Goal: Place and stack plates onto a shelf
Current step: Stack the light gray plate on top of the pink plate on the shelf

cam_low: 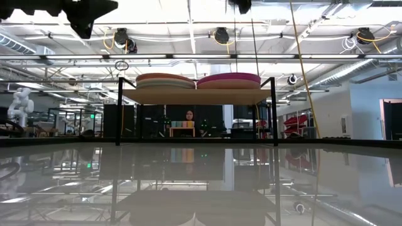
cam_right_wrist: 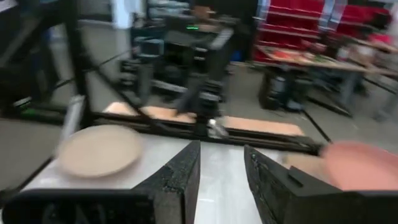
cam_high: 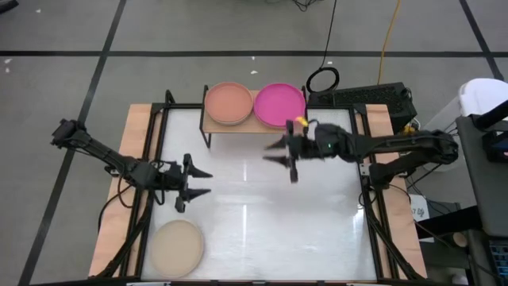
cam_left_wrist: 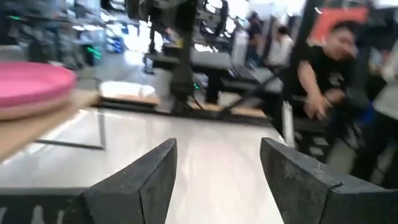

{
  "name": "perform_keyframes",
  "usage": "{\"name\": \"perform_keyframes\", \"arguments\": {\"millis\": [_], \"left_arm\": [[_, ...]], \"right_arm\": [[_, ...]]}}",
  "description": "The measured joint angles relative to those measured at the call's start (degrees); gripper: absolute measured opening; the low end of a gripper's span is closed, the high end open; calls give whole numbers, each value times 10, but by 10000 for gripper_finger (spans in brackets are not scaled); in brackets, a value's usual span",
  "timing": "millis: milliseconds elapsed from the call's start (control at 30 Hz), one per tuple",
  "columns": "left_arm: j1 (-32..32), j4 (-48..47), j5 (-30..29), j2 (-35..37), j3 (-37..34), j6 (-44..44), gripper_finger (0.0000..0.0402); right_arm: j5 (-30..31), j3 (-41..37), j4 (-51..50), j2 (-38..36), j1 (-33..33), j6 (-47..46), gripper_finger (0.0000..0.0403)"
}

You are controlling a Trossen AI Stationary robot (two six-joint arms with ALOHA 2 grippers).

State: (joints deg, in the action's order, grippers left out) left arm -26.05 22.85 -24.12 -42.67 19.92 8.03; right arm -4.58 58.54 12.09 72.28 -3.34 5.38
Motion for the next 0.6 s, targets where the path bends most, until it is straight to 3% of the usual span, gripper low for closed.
{"name": "perform_keyframes", "arguments": {"millis": [100,233,400,467,600], "left_arm": [[-5,-69,32,-20,31,2,234],[-10,-297,77,-64,125,53,234],[-15,-579,145,-158,229,151,234],[-18,-636,194,-196,246,178,234],[-38,-651,282,-257,245,192,234]], "right_arm": [[14,-1,2,-3,40,23,106],[59,0,-2,-2,77,34,105],[63,-1,-5,-3,101,41,105],[63,0,-23,-3,111,29,105],[63,-1,-51,-2,136,13,105]]}}
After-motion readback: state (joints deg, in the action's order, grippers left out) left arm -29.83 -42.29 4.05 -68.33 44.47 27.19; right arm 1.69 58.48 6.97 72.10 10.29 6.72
